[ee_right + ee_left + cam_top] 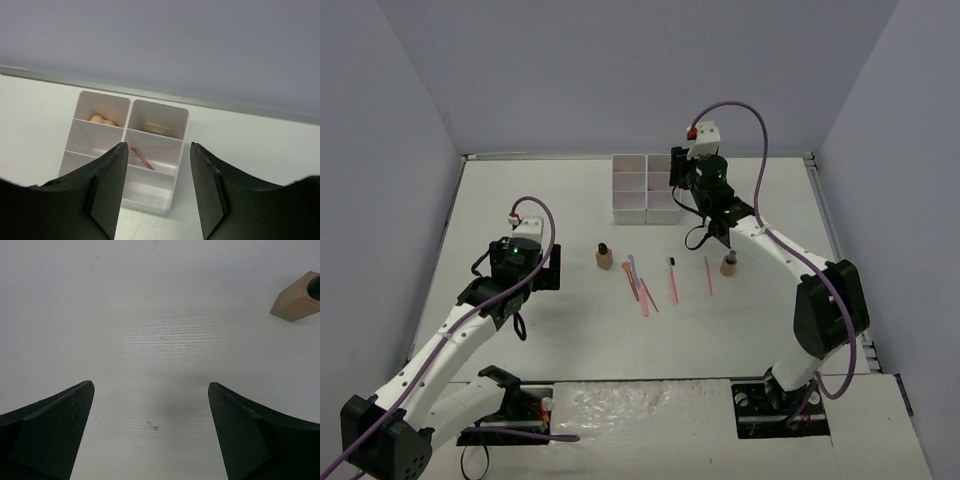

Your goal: Organize the makeup

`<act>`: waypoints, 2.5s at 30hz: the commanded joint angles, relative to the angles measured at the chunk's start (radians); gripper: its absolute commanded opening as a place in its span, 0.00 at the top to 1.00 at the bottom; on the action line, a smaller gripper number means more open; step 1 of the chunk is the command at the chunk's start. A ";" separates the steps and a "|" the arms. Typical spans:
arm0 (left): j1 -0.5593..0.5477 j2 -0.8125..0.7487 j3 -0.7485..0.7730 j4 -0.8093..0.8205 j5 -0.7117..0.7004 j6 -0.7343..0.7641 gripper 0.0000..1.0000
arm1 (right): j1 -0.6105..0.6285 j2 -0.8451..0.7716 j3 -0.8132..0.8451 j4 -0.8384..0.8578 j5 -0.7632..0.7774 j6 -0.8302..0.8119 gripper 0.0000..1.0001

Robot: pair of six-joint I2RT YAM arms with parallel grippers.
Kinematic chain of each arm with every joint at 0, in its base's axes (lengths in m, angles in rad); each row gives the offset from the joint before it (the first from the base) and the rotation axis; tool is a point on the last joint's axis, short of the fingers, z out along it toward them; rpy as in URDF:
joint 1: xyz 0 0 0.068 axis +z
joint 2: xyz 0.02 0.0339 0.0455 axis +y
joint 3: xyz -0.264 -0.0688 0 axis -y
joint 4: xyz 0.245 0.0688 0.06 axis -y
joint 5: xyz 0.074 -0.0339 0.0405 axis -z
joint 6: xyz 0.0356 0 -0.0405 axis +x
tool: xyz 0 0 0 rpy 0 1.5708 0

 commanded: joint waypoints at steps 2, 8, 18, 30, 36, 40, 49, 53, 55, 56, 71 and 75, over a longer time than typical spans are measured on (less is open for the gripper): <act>0.008 0.004 0.024 0.045 -0.006 -0.001 0.03 | -0.005 -0.127 -0.046 -0.473 0.155 0.208 0.50; 0.008 0.009 0.024 0.043 -0.012 -0.001 0.03 | -0.007 -0.153 -0.150 -0.636 0.082 0.318 0.51; 0.008 0.014 0.026 0.035 -0.020 -0.001 0.03 | -0.035 -0.043 -0.232 -0.658 -0.002 0.392 0.57; 0.008 0.008 0.026 0.029 -0.042 -0.001 0.03 | -0.069 0.051 -0.254 -0.661 -0.053 0.373 0.61; 0.008 0.009 0.026 0.029 -0.045 -0.001 0.03 | -0.076 0.077 -0.270 -0.661 -0.082 0.355 0.65; 0.008 0.015 0.027 0.031 -0.045 -0.001 0.03 | -0.076 0.088 -0.267 -0.661 -0.093 0.337 0.78; 0.008 0.019 0.030 0.031 -0.047 0.001 0.03 | -0.063 0.065 -0.236 -0.674 -0.101 0.292 1.00; 0.008 0.017 0.029 0.030 -0.047 0.001 0.03 | -0.049 0.001 -0.132 -0.674 -0.138 0.223 1.00; 0.008 0.015 0.029 0.030 -0.048 0.001 0.03 | -0.041 -0.034 -0.086 -0.661 -0.155 0.158 1.00; 0.008 0.014 0.029 0.030 -0.047 0.001 0.03 | -0.040 -0.048 -0.054 -0.643 -0.170 0.124 1.00; 0.008 0.005 0.027 0.033 -0.039 0.001 0.03 | -0.059 0.036 0.141 -0.056 -0.566 -0.389 1.00; 0.008 0.004 0.027 0.033 -0.035 0.000 0.03 | -0.081 0.123 0.210 0.001 -0.654 -0.454 1.00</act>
